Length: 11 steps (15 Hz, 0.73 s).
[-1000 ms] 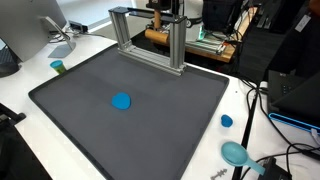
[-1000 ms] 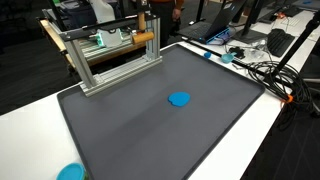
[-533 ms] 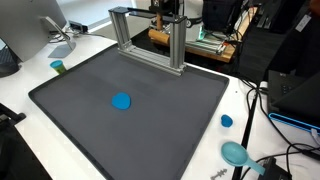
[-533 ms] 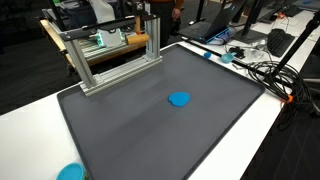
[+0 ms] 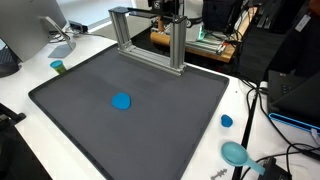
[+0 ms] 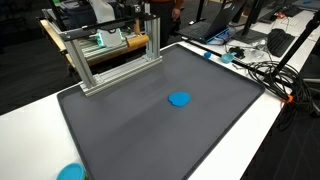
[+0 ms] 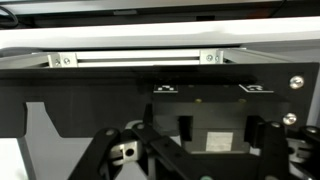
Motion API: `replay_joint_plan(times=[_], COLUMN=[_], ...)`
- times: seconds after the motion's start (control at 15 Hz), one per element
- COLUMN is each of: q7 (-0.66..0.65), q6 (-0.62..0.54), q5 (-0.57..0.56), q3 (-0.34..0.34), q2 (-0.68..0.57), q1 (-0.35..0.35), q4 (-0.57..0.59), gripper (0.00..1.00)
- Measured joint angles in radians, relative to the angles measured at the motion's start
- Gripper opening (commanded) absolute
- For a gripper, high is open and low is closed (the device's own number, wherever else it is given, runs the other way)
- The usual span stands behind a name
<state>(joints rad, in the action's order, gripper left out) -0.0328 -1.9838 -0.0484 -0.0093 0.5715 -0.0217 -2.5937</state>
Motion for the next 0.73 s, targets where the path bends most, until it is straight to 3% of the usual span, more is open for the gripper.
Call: replay_joint_plan(times=[0.33,0.73], q7=[0.193,0.234], q6=[0.100,0.206], q5=[0.001,0.018], q3=[-0.051,-0.092], q2=[0.099,0.195], q1=[0.008,0.015], q4=[0.014,0.060], gripper=[1.00,1.00])
